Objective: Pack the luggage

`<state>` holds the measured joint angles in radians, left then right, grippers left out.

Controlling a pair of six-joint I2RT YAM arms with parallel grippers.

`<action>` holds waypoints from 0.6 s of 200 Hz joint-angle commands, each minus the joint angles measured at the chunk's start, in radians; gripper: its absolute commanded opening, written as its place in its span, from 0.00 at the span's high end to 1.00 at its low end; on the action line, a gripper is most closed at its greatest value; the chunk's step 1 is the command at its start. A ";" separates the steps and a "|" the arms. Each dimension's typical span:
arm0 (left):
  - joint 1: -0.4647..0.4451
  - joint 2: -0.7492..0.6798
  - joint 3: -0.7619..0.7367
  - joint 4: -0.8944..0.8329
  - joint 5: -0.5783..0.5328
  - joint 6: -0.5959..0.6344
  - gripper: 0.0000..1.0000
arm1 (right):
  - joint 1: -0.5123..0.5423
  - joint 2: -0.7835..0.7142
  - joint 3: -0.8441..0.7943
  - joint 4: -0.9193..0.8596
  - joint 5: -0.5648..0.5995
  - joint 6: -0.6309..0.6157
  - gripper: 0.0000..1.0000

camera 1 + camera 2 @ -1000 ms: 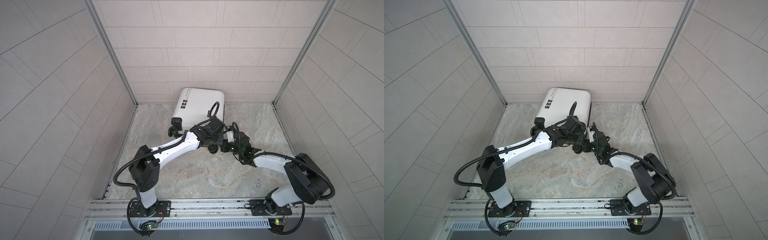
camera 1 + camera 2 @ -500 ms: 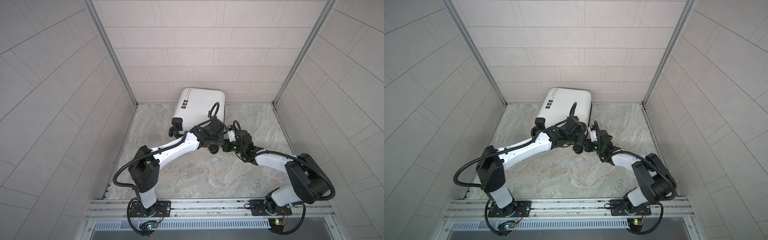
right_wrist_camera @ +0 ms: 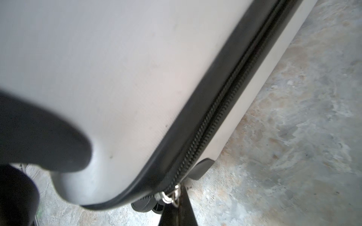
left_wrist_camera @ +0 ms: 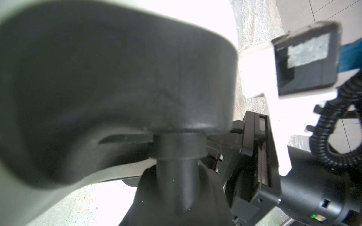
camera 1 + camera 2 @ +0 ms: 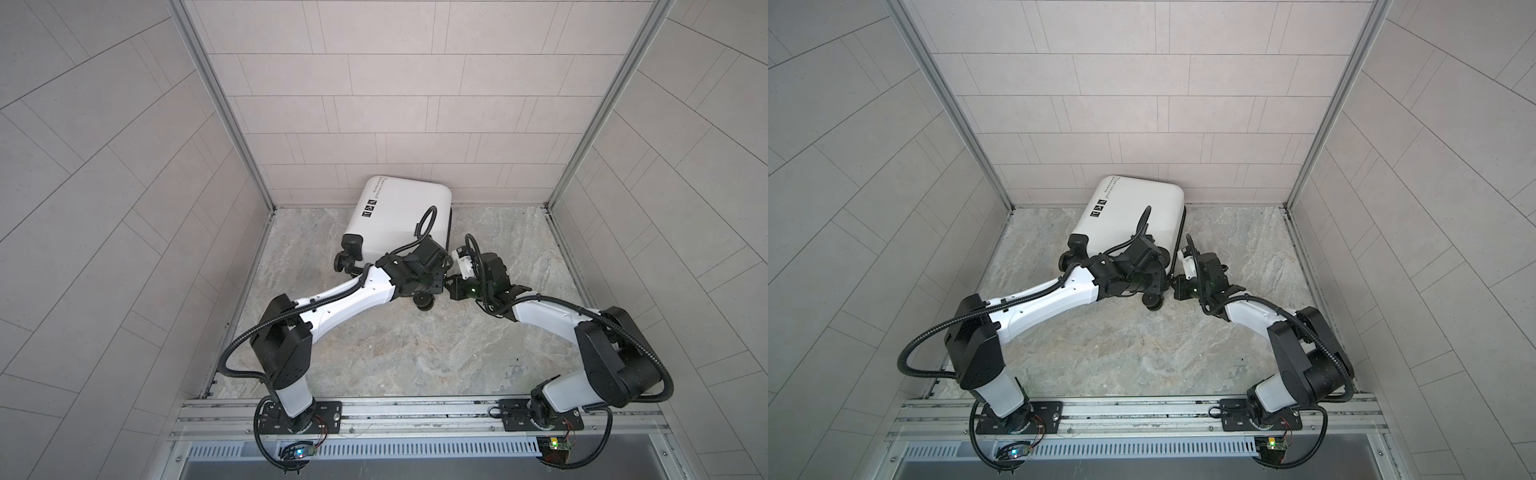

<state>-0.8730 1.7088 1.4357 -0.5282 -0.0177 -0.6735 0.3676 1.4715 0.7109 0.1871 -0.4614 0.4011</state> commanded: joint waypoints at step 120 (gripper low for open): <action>-0.007 -0.221 -0.089 -0.012 -0.055 0.007 1.00 | -0.079 0.082 0.118 -0.176 0.221 0.003 1.00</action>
<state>-0.8776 1.6230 1.3388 -0.5125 -0.0196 -0.6556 0.3626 1.5238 0.8211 0.0685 -0.4416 0.3767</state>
